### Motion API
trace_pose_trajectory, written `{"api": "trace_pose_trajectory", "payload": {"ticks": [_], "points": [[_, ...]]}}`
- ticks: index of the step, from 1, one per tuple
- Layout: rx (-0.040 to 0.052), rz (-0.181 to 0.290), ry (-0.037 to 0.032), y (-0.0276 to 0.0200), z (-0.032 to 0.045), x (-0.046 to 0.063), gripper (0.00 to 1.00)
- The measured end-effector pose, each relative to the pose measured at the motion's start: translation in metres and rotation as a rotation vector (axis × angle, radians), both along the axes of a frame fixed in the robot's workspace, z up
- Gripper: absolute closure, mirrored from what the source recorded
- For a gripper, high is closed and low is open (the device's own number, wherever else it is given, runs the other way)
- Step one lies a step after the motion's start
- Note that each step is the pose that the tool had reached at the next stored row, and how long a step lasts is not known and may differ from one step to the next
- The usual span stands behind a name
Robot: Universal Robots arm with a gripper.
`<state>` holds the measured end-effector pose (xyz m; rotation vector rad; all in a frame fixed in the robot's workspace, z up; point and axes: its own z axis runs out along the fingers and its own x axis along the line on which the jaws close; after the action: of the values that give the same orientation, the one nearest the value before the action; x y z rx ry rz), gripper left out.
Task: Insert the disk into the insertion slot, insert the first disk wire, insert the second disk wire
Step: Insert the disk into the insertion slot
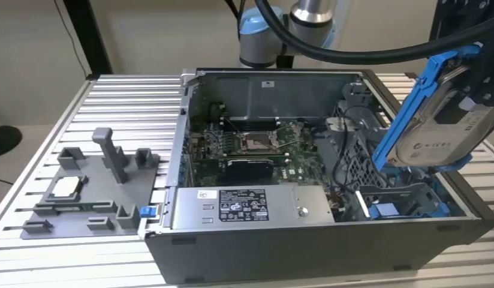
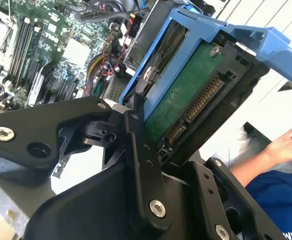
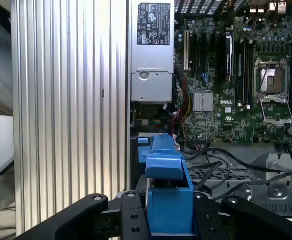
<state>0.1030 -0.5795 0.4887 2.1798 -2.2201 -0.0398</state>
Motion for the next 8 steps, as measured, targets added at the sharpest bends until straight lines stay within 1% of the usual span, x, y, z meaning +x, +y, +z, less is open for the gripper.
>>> {"api": "trace_pose_trajectory", "payload": {"ticks": [4,8], "points": [[0.0001,0.000,0.0000,-0.0017,-0.0028,0.0001,1.00],[0.0000,0.000,0.0000,-0.0020,-0.0074,0.0002,1.00]]}}
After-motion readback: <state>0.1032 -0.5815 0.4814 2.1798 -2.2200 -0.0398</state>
